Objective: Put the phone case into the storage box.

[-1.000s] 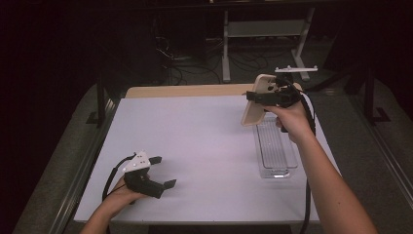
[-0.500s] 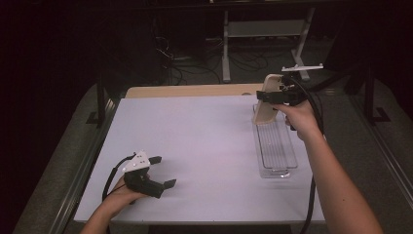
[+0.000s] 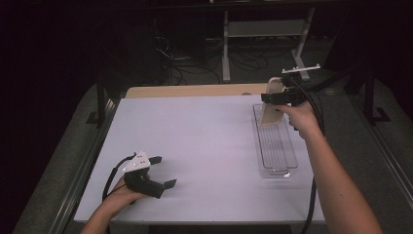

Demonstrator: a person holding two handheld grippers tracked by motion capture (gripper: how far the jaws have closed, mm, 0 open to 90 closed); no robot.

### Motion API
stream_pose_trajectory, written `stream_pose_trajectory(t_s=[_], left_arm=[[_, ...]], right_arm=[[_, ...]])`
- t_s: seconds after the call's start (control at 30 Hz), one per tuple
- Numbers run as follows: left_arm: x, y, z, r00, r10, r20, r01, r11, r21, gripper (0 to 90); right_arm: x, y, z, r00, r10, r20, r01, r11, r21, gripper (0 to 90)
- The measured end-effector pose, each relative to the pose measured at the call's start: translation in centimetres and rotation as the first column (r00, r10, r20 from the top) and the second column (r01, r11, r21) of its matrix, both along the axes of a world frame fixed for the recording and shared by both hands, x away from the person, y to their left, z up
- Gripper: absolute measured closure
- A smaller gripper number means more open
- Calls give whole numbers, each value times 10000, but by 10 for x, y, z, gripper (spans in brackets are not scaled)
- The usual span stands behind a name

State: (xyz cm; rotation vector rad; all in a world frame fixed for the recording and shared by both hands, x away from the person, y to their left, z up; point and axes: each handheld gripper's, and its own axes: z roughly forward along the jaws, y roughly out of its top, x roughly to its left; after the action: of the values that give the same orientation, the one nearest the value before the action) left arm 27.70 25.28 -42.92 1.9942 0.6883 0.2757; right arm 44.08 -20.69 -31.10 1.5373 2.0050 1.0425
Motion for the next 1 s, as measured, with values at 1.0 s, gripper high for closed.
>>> stream_pose_trajectory(t_s=[1.0], left_arm=[[-1, 0, -1, 9997, -149, -196, 150, 9998, 90, 0]], right_arm=[[47, 15, -38, 9905, -883, -1054, 739, 9882, -1340, 85]])
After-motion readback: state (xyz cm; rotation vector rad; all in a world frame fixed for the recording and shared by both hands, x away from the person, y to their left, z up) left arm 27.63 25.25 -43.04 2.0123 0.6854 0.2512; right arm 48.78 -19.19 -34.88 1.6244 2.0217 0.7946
